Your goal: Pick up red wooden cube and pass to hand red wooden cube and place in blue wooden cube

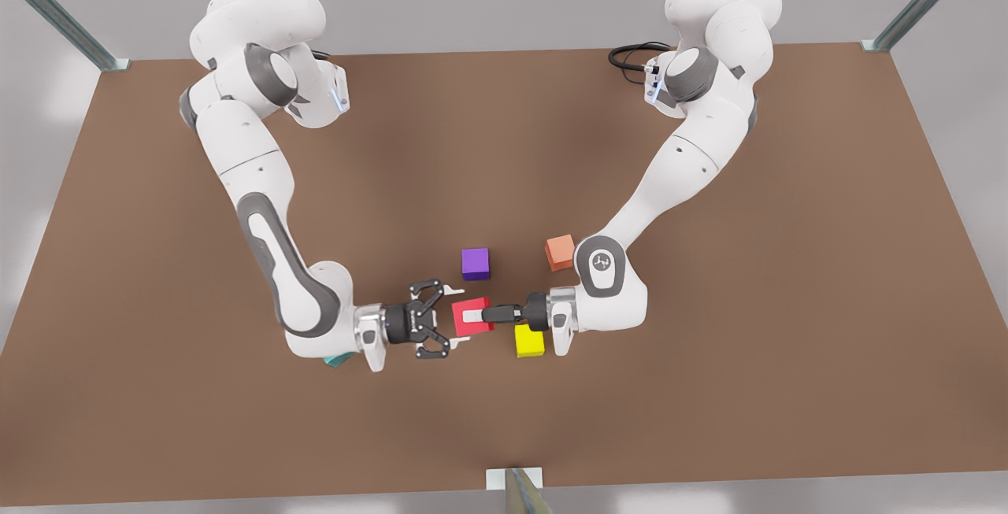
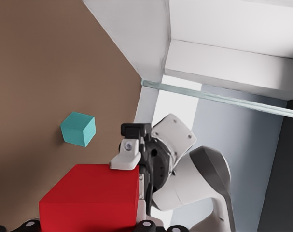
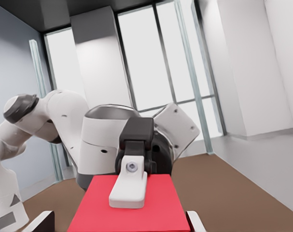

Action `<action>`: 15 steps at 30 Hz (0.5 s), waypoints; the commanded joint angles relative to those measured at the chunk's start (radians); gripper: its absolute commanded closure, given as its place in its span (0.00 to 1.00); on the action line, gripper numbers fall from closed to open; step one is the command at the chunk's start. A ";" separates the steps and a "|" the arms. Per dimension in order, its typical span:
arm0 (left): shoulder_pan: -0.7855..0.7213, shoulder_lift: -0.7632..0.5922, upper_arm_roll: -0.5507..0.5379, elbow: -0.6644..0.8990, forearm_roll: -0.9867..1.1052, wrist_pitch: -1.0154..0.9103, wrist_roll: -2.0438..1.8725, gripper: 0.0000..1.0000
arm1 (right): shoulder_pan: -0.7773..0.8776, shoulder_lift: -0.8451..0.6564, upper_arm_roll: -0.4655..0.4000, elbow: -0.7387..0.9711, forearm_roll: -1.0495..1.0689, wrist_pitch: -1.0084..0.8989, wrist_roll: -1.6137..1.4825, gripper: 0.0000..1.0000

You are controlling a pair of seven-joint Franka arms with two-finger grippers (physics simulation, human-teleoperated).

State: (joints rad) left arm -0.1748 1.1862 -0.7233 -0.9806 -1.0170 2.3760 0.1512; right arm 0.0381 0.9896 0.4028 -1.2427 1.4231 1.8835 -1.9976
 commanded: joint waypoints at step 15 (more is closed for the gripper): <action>-0.012 0.001 -0.001 0.002 -0.003 0.003 0.028 0.31 | 0.043 0.012 0.001 0.006 0.045 0.068 -0.133 0.48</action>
State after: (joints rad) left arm -0.1868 1.1893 -0.7232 -0.9789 -1.0168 2.3803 0.1574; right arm 0.0812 1.0032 0.4024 -1.2369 1.4608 1.9383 -2.0715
